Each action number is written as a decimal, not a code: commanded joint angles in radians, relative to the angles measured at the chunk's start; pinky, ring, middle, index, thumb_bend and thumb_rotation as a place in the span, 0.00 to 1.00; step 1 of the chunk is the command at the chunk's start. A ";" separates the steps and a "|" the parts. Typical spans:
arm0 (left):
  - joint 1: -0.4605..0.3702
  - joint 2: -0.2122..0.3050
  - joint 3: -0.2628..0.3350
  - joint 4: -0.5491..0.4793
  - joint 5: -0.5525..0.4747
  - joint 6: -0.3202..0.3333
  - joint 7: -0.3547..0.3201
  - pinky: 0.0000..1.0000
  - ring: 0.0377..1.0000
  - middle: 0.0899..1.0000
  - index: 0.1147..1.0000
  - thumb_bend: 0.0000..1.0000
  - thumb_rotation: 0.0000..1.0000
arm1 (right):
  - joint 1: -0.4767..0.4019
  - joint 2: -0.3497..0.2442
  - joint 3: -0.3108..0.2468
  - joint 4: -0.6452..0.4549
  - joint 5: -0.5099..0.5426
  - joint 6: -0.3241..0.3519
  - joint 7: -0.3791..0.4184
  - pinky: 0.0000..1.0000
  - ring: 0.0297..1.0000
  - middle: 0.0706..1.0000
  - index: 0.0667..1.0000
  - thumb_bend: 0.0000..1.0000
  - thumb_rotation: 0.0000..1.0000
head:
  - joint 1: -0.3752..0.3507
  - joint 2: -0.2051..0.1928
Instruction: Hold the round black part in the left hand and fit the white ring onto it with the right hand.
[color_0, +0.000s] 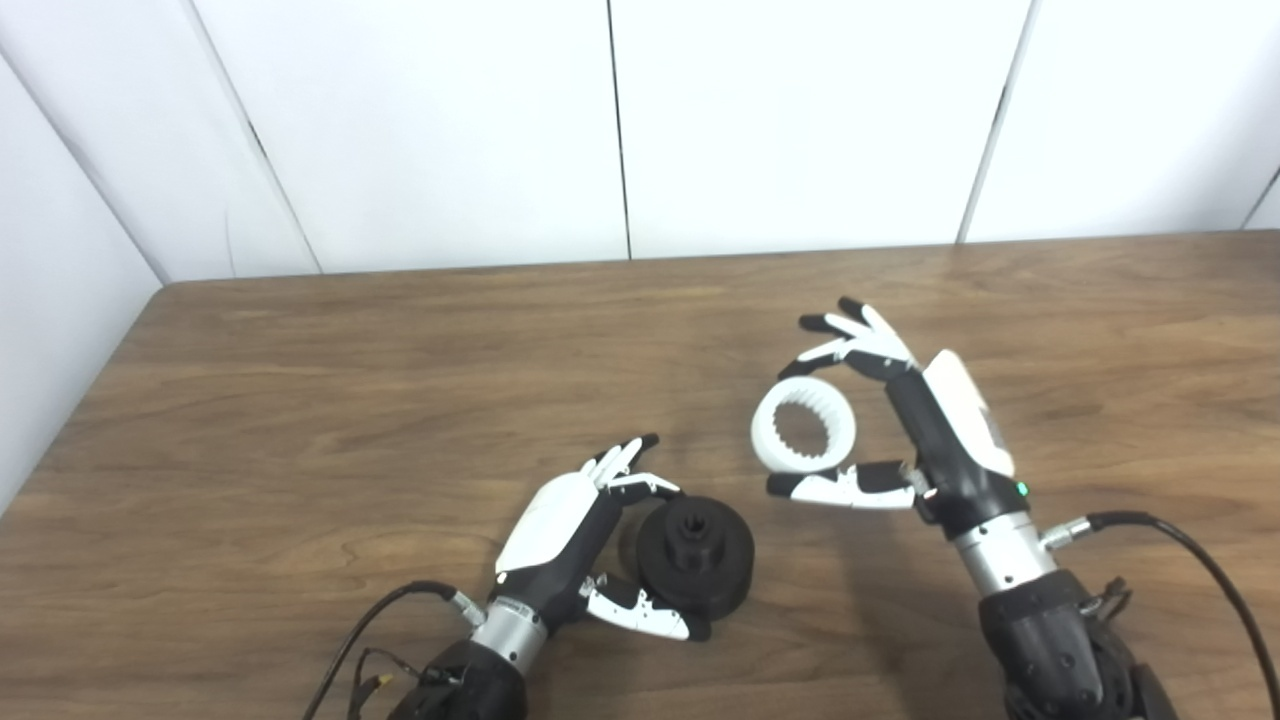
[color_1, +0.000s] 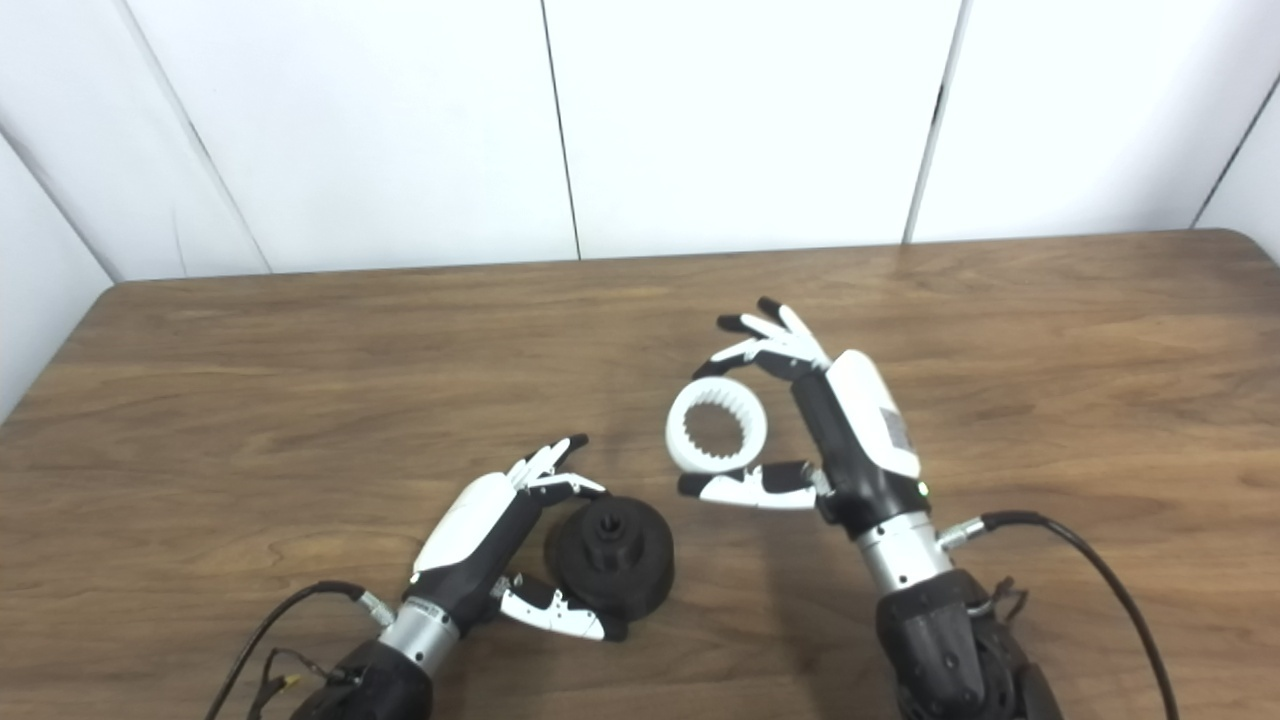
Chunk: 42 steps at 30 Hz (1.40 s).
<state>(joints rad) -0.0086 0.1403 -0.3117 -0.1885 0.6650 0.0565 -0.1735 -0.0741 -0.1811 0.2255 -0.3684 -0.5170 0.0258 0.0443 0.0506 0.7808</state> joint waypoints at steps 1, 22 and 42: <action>-0.032 -0.003 -0.003 -0.013 0.010 -0.008 0.017 1.00 1.00 1.00 0.53 0.95 0.28 | -0.014 0.018 0.011 -0.042 0.007 -0.045 0.003 0.88 0.96 0.84 0.44 0.52 0.14 | 0.002 0.001; -0.041 -0.005 -0.006 -0.005 0.005 -0.010 0.020 1.00 1.00 1.00 0.53 0.95 0.29 | 0.066 0.075 0.115 0.020 -0.021 -0.089 0.024 1.00 0.96 0.83 0.45 0.52 0.15 | 0.013 0.010; -0.035 -0.003 -0.007 -0.020 0.009 -0.007 0.018 1.00 1.00 1.00 0.52 0.95 0.29 | 0.035 0.083 0.111 0.095 -0.041 -0.083 0.025 1.00 0.96 0.84 0.45 0.52 0.14 | 0.022 0.017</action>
<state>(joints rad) -0.0175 0.1382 -0.3200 -0.1824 0.6686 0.0591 -0.1718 -0.0161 -0.1098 0.3375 -0.2705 -0.5541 -0.0409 0.0728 0.0721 0.7961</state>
